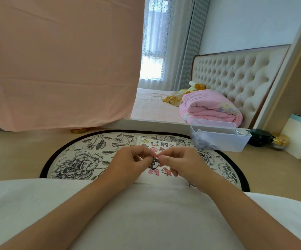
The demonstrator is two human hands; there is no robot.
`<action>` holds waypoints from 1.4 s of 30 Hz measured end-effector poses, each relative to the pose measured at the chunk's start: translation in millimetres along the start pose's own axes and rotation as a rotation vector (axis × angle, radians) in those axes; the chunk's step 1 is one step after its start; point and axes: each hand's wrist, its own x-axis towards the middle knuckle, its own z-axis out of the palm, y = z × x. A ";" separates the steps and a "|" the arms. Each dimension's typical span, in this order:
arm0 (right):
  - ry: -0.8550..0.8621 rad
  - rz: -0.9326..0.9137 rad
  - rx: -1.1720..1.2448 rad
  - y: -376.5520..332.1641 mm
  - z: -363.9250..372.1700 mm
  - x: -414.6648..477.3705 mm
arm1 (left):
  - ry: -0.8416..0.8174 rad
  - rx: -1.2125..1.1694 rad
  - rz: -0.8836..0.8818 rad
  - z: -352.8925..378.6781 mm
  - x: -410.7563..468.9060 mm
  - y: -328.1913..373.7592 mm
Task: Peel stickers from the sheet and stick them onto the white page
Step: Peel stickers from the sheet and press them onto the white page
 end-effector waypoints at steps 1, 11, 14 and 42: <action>-0.002 0.001 -0.005 0.4 0.0 0.5 | -0.009 0.001 0.010 0.7 -0.5 -0.7; 0.060 0.027 0.015 6.6 -6.8 5.1 | -0.003 -0.113 -0.032 10.9 5.1 4.1; 0.084 0.023 0.039 9.4 -7.2 8.2 | 0.034 -0.028 -0.021 14.9 15.2 3.9; 0.397 -0.328 -0.593 23.3 -3.6 10.4 | 0.082 0.032 0.062 33.2 23.1 -3.1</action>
